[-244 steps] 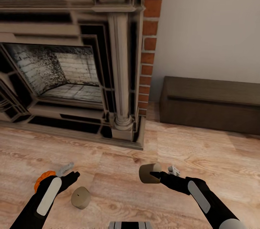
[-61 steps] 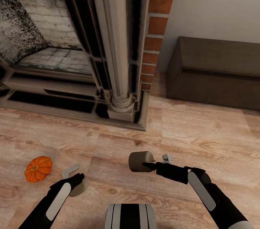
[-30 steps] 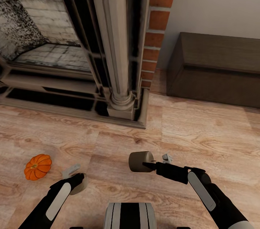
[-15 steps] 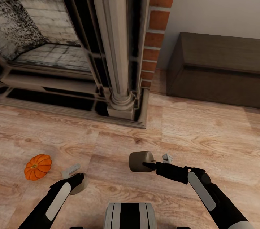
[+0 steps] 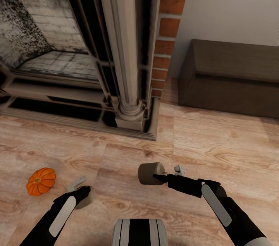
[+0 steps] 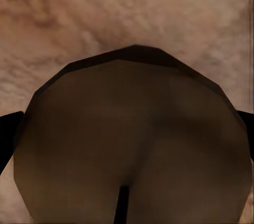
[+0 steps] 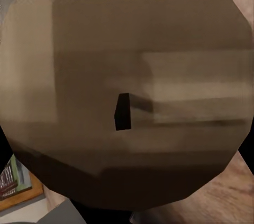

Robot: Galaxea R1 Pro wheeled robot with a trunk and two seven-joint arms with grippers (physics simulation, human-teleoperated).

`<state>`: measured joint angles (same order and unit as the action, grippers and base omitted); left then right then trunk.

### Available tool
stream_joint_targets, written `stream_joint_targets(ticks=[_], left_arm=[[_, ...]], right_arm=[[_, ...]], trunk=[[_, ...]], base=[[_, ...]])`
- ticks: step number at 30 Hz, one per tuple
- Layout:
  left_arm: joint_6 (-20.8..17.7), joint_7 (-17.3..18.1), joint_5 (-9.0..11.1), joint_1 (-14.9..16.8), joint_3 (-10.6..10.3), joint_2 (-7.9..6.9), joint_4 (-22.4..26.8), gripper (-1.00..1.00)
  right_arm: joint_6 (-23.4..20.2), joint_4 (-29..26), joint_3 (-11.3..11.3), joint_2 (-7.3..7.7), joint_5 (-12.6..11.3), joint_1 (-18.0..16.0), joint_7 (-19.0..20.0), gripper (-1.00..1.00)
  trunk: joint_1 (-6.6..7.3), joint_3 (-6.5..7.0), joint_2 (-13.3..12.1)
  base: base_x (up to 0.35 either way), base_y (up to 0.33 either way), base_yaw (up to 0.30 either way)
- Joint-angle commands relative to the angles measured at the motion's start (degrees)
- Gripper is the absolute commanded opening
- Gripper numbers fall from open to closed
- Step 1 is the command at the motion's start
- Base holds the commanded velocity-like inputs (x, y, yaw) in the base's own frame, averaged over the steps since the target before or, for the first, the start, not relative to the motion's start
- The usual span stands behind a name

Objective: Place each of the two pumpkins and all three candles from the living room inside a cabinet in the living room (use any cabinet), then make sure every cabinet is closed, and position the cauldron so it is next to a table in the living room.

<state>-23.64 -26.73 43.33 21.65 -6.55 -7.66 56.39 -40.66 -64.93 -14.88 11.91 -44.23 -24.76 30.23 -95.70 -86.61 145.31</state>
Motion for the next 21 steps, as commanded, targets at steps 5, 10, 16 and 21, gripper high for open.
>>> stream_joint_targets(ticks=[5, 10, 16, 21], left_arm=[[-0.97, 0.06, 0.73, 0.04, -0.04, -0.38, 0.82, -1.00], [-8.06, 5.18, 5.28, -0.17, 1.81, -3.29, 5.31, -1.00], [-18.08, 13.97, 13.82, -0.58, 4.53, -8.13, 8.20, -1.00], [-25.08, 21.31, 16.84, -0.64, 5.56, -10.30, 8.37, -1.00]], right_arm=[[-0.21, 0.06, -0.07, 0.04, -0.19, -0.03, -0.08, -1.00], [-0.21, 1.05, -0.01, 0.04, -0.24, -0.03, -0.09, -1.00], [0.24, 4.00, 0.05, -0.20, -0.31, -0.03, -0.17, -1.00], [4.00, 7.14, 0.03, -0.30, -0.37, -0.03, -0.10, -1.00]], trunk=[[0.13, 1.08, -0.05], [0.26, 2.18, -0.12], [0.42, 3.51, -0.20], [0.55, 4.62, -0.27]], base=[[0.000, 0.000, 0.000], [0.000, 0.000, 0.000], [0.000, 0.000, 0.000], [0.000, 0.000, 0.000]])
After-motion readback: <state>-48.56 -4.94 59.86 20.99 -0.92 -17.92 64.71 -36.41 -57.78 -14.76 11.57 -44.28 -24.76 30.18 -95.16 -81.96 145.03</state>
